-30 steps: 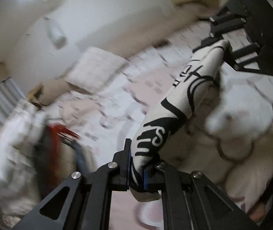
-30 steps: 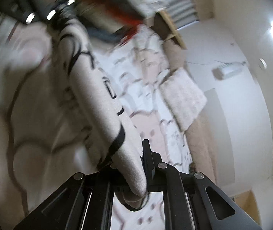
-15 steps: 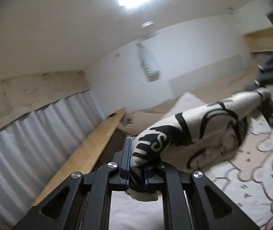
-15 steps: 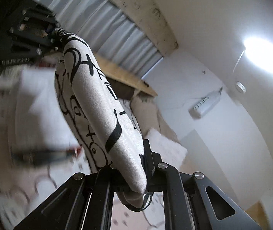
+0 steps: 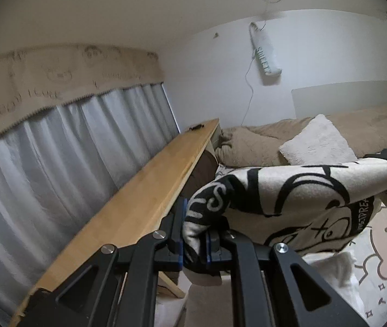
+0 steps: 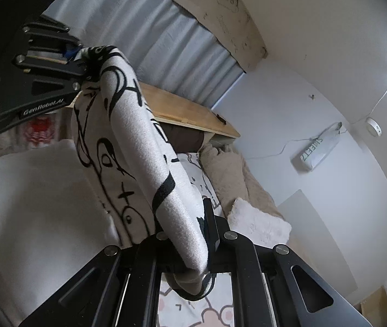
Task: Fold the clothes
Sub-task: 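Lift the folded sweatshirt with both tools and carry it toward the clothes stack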
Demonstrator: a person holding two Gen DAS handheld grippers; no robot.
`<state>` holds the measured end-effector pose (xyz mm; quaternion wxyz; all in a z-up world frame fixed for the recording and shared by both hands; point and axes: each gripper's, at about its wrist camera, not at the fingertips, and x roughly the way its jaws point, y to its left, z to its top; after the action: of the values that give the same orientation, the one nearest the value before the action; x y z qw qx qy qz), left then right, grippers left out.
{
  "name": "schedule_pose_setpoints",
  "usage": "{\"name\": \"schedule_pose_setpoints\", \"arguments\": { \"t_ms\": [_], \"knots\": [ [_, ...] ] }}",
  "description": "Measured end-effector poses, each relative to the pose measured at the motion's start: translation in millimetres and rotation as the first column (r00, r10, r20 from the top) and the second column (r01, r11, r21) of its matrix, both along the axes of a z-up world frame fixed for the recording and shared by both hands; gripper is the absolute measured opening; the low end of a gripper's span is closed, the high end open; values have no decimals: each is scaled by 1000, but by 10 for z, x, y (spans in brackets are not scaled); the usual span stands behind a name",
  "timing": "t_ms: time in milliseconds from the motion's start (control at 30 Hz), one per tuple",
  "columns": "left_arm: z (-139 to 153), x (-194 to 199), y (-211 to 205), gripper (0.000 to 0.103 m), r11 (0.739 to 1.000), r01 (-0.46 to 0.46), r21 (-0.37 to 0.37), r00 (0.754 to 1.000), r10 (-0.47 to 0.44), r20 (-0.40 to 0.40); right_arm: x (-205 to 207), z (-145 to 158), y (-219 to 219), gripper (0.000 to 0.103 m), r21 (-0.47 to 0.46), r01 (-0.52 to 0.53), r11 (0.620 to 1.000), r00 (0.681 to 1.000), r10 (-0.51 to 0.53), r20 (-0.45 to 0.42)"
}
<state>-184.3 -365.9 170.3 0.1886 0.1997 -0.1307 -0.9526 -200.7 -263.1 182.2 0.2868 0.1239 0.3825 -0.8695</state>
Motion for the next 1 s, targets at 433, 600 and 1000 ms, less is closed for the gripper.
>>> {"name": "schedule_pose_setpoints", "arguments": {
  "t_ms": [433, 600, 1000],
  "knots": [
    [-288, -155, -153, 13, 999, -32, -10, 999, 32, 9, -36, -283, -221, 10, 56, 2, 998, 998, 2, -64],
    [-280, 16, -209, 13, 1000, -10, -10, 1000, 10, -8, 136, -263, -208, 10, 79, -23, 997, 996, 30, -89],
    [-654, 852, -171, 14, 973, 177, -150, 982, -165, 89, 836, -625, 2, 10, 167, -152, 974, 984, 164, -63]
  ]
}}
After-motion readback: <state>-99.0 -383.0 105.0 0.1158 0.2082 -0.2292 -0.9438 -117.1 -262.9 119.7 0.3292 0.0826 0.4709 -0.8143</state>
